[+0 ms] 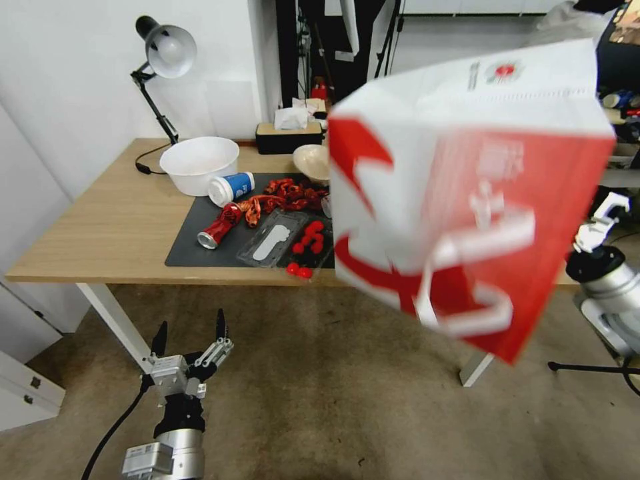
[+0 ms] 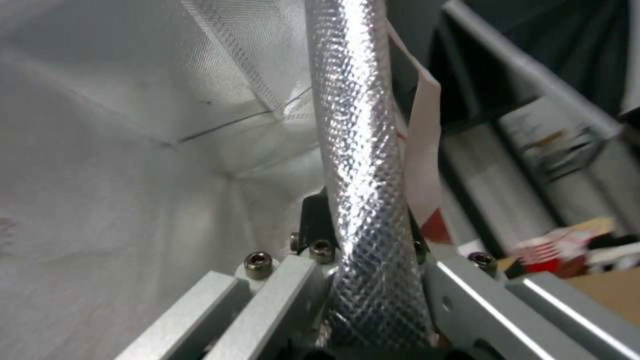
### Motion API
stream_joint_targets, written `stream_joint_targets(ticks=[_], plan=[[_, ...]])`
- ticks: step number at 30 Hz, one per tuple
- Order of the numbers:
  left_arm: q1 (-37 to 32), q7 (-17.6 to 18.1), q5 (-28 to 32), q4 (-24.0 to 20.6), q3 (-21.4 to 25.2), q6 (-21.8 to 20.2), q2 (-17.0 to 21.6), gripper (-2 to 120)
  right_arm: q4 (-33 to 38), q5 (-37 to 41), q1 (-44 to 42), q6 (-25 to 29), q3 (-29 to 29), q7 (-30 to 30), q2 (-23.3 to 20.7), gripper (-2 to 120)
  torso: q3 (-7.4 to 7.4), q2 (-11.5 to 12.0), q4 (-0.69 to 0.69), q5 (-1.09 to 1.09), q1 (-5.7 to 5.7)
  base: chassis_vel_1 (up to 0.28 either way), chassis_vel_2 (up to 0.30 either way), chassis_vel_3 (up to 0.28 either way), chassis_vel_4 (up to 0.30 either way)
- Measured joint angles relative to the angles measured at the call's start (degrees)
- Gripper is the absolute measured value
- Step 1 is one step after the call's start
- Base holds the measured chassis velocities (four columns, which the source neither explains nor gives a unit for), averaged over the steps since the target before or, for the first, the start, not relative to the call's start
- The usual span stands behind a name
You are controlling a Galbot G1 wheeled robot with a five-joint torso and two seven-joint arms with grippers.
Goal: Pick up the food delivery bag from the floor and place it on the table.
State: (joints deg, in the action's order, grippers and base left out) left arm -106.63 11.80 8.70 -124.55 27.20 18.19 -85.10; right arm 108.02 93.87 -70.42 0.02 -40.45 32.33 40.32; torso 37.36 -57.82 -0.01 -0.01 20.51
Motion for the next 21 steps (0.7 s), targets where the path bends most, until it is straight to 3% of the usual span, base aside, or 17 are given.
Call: stream_joint_targets(ticks=[2, 5, 6, 8, 11, 14, 19, 21], plan=[[0.05, 0.0, 0.01, 0.05, 0.0, 0.0, 0.05, 100, 0.51, 0.0, 0.18, 0.84, 0.07, -1.87, -0.05, 0, 0.0, 0.0, 0.0, 0.0, 0.0, 0.0, 0.0, 0.0, 0.0], [0.29, 0.02, 0.09, 0.34, -0.07, 0.0, 0.2, 100, 3.22, -0.36, 1.27, 3.72, 0.22, -12.33, -0.46, 0, 0.0, 0.0, 0.0, 0.0, 0.0, 0.0, 0.0, 0.0, 0.0], [0.29, 0.02, 0.09, 0.34, -0.07, 0.0, 0.2, 100, 3.22, -0.36, 1.27, 3.72, 0.22, -12.33, -0.46, 0, 0.0, 0.0, 0.0, 0.0, 0.0, 0.0, 0.0, 0.0, 0.0], [0.42, 0.06, 0.15, 0.64, -0.16, 0.0, 0.39, 100, 4.46, -1.63, 2.3, 4.26, 0.49, -20.63, -0.87, 0, -0.01, 0.01, 0.0, 0.0, 0.0, 0.0, 0.0, 0.0, 0.0], [0.5, 0.08, 0.2, 0.8, -0.16, 0.0, 0.58, 100, 5.25, -2.73, 2.99, 4.21, 0.69, -26.54, -1.15, 0, 0.0, 0.01, 0.0, 0.0, 0.0, 0.0, 0.0, 0.0, 0.0], [0.7, 0.21, 0.27, 0.9, -0.13, 0.0, 0.86, 100, 6.68, -4.05, 4.22, 1.88, 0.8, -35.77, -2.01, 0, -0.01, 0.02, 0.0, 0.0, 0.0, 0.0, 0.0, 0.0, 0.0], [0.86, 0.39, 0.34, 1.02, -0.11, -0.02, 1.19, 100, 8.25, -4.49, 5.18, -1.84, 0.4, -41.43, -3.04, 0, -0.01, 0.02, 0.0, 0.01, 0.0, 0.0, 0.0, 0.0, 0.0], [1.08, 0.43, 0.42, 1.16, -0.11, -0.05, 1.51, 100, 9.55, -4.49, 5.85, -5.77, -0.14, -45.54, -3.93, 0, -0.01, 0.02, 0.0, 0.01, -0.01, 0.0, 0.0, 0.0, 0.0]])
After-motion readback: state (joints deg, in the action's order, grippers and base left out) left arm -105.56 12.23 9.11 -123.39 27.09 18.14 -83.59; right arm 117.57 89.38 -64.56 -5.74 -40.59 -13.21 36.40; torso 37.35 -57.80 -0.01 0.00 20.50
